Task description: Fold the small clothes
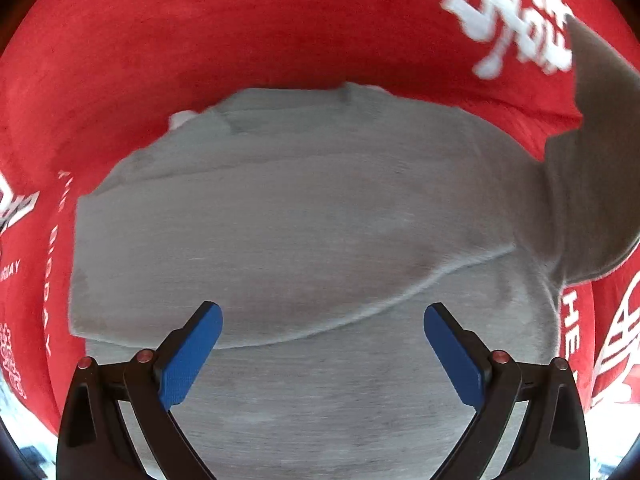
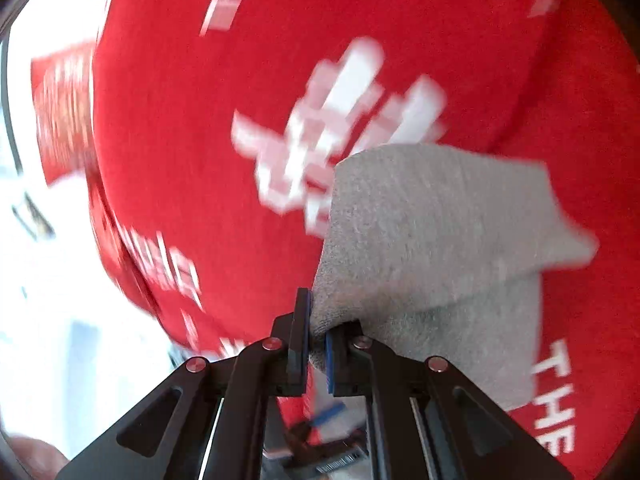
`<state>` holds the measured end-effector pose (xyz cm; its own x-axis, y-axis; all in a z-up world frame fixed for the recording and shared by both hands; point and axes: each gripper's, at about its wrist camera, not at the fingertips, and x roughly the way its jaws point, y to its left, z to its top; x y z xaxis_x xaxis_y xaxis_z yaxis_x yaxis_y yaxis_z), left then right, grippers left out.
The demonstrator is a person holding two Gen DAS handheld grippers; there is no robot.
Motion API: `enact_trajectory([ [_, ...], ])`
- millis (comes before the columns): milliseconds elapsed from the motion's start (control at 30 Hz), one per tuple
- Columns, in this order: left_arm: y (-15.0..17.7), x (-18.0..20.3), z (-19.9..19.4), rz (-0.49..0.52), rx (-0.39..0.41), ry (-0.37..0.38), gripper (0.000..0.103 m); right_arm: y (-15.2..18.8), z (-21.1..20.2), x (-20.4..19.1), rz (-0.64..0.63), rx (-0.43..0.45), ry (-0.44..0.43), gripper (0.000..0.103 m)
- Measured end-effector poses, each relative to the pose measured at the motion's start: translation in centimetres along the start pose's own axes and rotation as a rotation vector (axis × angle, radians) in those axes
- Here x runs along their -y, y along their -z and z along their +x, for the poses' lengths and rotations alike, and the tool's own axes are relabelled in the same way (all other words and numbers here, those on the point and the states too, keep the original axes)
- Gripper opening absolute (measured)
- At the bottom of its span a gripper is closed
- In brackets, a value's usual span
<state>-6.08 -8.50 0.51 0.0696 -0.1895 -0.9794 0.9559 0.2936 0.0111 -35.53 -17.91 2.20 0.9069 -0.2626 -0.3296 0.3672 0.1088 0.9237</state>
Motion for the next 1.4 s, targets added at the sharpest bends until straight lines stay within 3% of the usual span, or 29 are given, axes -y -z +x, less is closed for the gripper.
enact_trajectory([
  [200,0.2,-6.2,-0.3,-0.11,0.025,-0.021,0.102,5.0,9.6,-0.8,-0.054,-0.238,0.089,0.007],
  [367,-0.1,-8.8,0.6,-0.151,0.028,-0.016,0.102,8.6,14.5,1.7,-0.042,-0.383,0.298,0.011],
  [467,0.1,-10.2,0.6,-0.168,0.039,-0.012,0.101,9.2,14.3,2.9,0.022,-0.374,0.363,0.024],
  [567,0.1,-11.4,0.9,-0.196,0.038,0.043,0.101,8.7,12.1,2.7,0.063,-0.249,0.334,0.054],
  [667,0.2,-12.4,0.4,-0.229,0.067,0.151,0.101,7.3,11.0,2.7,0.104,-0.142,0.347,0.054],
  [733,-0.1,-13.1,-0.1,-0.249,0.094,0.233,0.101,6.3,11.5,3.5,0.161,-0.111,0.352,0.03],
  [767,-0.2,-13.5,-0.3,-0.258,0.106,0.279,0.101,5.8,11.7,3.4,0.16,-0.109,0.361,0.009],
  [800,-0.3,-14.0,-0.5,-0.269,0.118,0.324,0.101,5.7,12.3,2.7,0.124,-0.113,0.374,0.008],
  [933,-0.8,-15.7,0.0,-0.335,0.109,0.495,0.101,6.3,15.3,-1.6,-0.145,-0.221,0.372,0.008],
  [1000,-0.9,-16.4,0.7,-0.38,0.087,0.577,0.101,8.2,17.9,-3.9,-0.3,-0.321,0.382,0.008],
  [1100,-0.7,-16.5,1.9,-0.419,0.053,0.663,0.101,11.4,20.8,-5.3,-0.435,-0.452,0.388,0.011],
  [1233,-0.7,-16.4,3.6,-0.451,0.013,0.706,0.101,14.8,22.9,-4.2,-0.464,-0.578,0.429,0.019],
  [1400,-1.0,-15.5,4.6,-0.447,-0.01,0.69,0.101,14.5,21.3,-3.3,-0.395,-0.58,0.394,0.042],
])
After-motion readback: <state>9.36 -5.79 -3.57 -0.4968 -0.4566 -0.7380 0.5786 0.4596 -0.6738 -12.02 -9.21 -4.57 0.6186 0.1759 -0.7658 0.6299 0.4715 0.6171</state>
